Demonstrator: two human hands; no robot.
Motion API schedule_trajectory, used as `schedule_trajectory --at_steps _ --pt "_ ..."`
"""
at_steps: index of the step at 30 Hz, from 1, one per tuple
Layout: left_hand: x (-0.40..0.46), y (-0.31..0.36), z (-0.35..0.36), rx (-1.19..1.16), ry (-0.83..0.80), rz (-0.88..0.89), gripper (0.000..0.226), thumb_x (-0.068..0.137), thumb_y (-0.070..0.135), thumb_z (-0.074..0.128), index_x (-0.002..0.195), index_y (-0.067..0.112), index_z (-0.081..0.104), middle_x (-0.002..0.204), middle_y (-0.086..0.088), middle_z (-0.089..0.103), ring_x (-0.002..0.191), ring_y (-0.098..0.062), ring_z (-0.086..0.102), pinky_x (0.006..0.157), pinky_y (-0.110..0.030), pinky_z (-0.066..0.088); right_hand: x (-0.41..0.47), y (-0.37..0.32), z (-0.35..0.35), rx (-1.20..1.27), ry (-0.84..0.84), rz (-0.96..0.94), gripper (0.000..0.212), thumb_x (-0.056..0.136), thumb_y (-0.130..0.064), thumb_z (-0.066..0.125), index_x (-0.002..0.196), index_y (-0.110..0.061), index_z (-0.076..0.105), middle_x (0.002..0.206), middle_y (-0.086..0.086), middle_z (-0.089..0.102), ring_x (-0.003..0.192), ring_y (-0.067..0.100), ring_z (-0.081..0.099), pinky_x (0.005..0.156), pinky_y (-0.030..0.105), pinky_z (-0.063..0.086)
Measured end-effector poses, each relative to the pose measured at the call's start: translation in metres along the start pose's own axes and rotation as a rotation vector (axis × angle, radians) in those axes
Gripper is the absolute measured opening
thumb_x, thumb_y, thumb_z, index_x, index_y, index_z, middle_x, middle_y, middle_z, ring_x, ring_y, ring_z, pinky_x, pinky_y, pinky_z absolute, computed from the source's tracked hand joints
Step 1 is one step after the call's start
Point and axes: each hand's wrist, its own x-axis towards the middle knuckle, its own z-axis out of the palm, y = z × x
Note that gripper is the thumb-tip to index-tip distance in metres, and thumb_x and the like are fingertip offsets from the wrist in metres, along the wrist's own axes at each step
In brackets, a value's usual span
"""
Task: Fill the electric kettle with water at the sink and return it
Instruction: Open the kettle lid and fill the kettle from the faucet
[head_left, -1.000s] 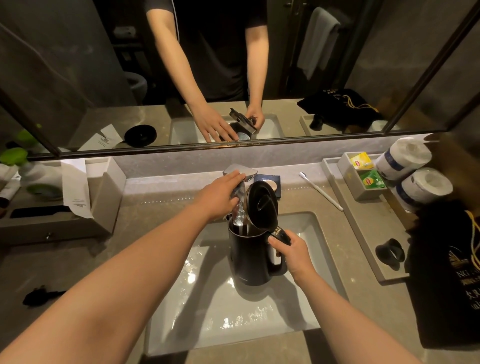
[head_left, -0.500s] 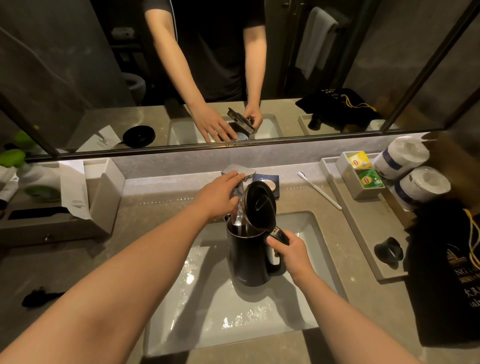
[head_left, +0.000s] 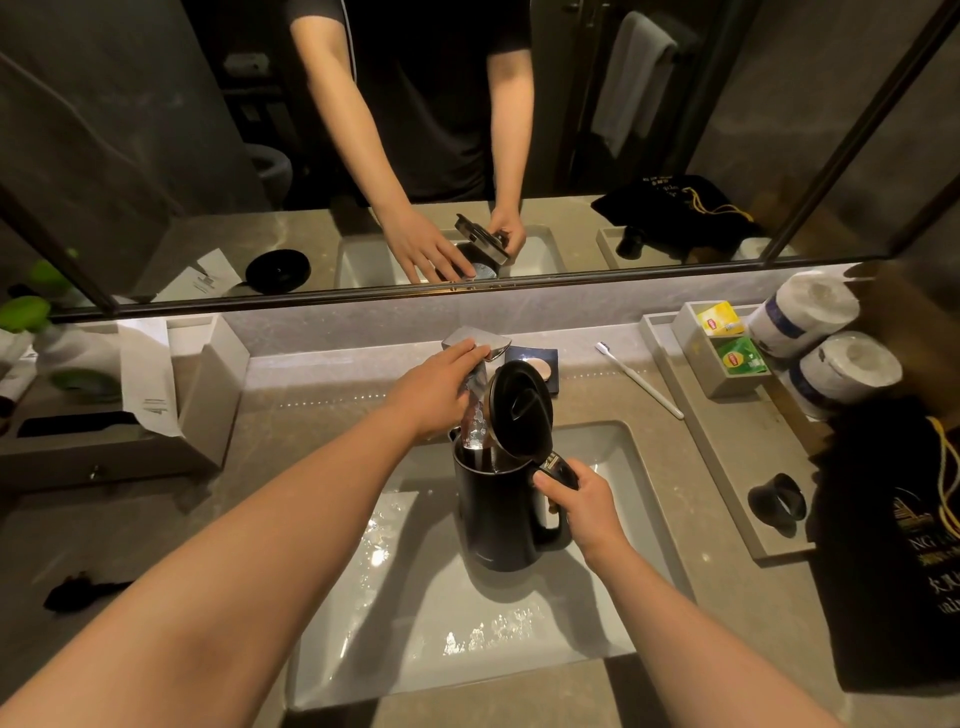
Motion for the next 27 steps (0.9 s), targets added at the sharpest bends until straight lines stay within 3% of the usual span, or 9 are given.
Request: schedule_trajectory --at_steps 27 --pt "-0.0025 0.0019 -0.002 0.002 -0.014 0.006 0.065 0.094 0.021 0.053 0.15 0.033 0.021 0.161 0.004 0.018 0.141 -0.023 0.029 0.107 -0.043 0.036 -0.0028 -0.002 0.0012 -0.012 -0.006 0.001 0.012 0.084 -0.024 0.074 0.093 -0.017 0.069 0.082 0.0 0.067 0.074 0.019 0.06 0.064 0.029 0.049"
